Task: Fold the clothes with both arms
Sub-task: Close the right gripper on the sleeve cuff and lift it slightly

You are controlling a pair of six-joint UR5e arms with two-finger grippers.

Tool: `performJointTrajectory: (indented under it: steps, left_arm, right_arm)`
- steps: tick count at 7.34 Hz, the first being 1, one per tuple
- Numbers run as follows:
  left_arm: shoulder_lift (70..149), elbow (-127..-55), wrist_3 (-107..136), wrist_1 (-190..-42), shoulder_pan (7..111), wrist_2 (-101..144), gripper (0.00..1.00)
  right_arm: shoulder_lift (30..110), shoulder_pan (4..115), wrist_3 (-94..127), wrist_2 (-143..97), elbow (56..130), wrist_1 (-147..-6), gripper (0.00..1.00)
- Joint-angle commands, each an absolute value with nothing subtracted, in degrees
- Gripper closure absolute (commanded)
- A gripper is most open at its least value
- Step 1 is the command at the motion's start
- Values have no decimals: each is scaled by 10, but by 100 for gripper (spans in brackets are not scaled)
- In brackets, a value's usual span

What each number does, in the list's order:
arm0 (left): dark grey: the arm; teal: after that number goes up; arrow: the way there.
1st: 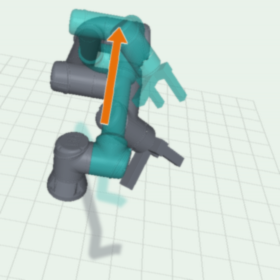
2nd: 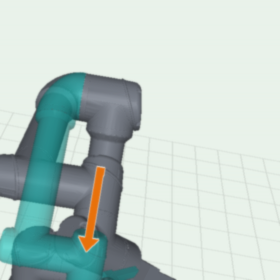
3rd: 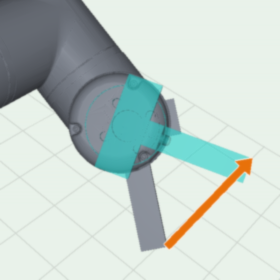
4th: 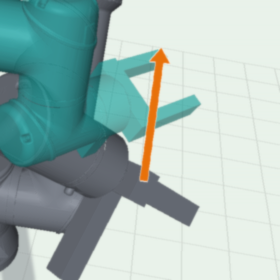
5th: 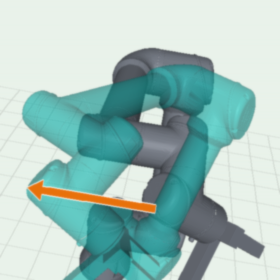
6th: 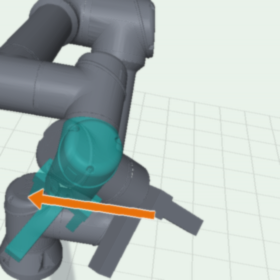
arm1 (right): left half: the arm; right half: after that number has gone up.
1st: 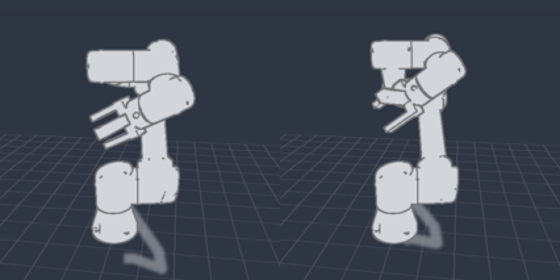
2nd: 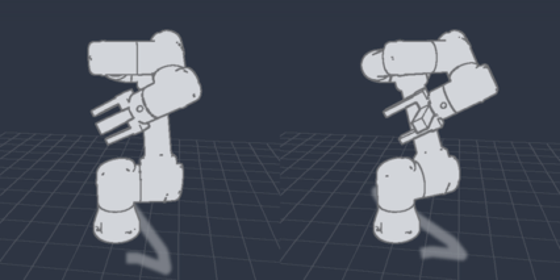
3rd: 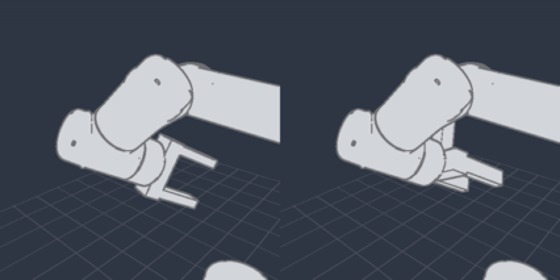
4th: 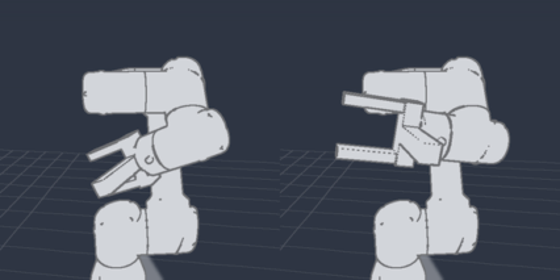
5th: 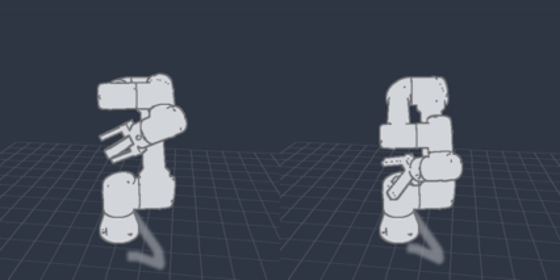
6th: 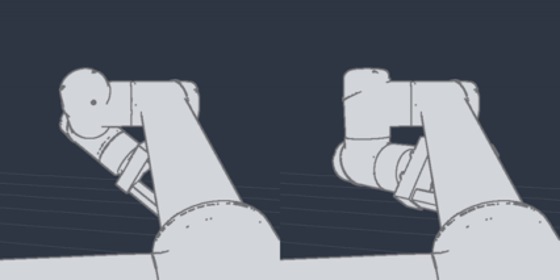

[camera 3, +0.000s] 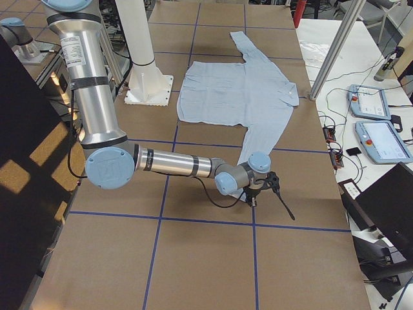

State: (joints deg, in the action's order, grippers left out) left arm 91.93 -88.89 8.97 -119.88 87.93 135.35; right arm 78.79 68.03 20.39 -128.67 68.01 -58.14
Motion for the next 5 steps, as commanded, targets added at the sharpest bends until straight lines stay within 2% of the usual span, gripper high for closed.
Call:
performJointTrajectory:
  steps: [1, 3, 5]
  left_arm:
    - [919, -889, 90, -1200, 880, 1354, 0]
    - [919, -889, 90, -1200, 879, 1354, 0]
    - [919, -889, 90, -1200, 880, 1354, 0]
  right_arm:
    - [788, 680, 204, -1287, 680, -580, 100]
    - [786, 686, 205, -1294, 690, -579, 100]
    - [794, 701, 211, -1312, 748, -577, 100]
